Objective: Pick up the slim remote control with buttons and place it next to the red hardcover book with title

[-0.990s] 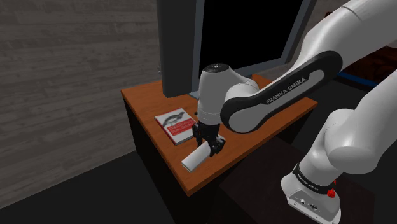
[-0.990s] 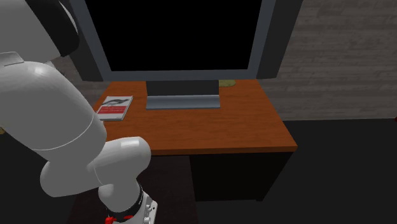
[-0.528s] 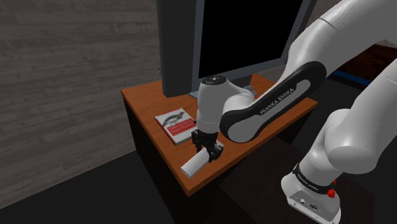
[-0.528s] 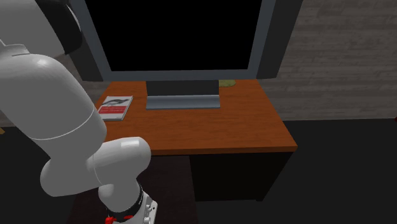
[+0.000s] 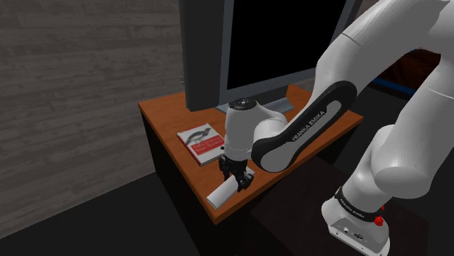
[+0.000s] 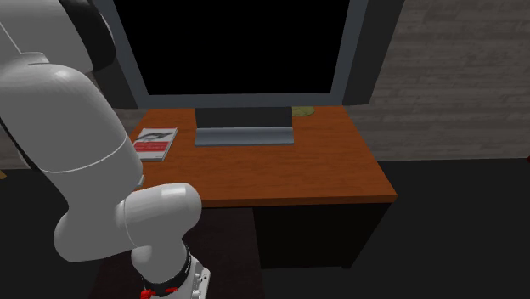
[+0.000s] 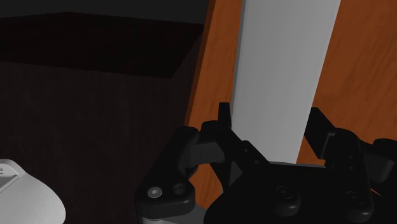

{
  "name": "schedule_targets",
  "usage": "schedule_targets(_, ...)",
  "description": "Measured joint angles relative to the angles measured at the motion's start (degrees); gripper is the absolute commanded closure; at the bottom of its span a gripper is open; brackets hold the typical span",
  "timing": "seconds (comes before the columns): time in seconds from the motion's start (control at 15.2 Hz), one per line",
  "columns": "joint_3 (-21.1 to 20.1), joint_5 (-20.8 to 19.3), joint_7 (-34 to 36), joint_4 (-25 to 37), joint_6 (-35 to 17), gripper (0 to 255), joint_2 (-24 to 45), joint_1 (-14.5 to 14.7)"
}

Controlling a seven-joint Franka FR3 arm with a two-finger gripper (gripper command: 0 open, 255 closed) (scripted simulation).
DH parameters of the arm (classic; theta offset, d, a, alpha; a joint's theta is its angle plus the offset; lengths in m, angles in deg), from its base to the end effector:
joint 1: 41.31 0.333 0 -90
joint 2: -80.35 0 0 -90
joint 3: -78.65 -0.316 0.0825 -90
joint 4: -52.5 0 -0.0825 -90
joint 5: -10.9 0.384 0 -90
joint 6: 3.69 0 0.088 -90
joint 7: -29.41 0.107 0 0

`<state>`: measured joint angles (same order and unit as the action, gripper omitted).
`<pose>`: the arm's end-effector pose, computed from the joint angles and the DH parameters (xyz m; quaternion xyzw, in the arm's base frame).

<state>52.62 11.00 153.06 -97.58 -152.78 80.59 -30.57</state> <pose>0.3455 0.2583 0.2472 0.7255 -0.6881 -0.0031 0.0101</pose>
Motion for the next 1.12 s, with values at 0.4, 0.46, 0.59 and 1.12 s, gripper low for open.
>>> schedule_targets(0.4, 0.01, -0.21, 0.17, 0.07, -0.17, 0, 0.24, 0.0)
schedule_targets(0.46, 0.0, -0.21, 0.17, 0.07, -0.18, 0, 0.24, 0.0)
schedule_targets(0.59, 0.01, -0.21, 0.17, 0.07, -0.18, 0, 0.24, 0.0)
schedule_targets(1.12, 0.03, 4.72, -3.36, 1.28, 7.39, 0, -6.81, 0.56)
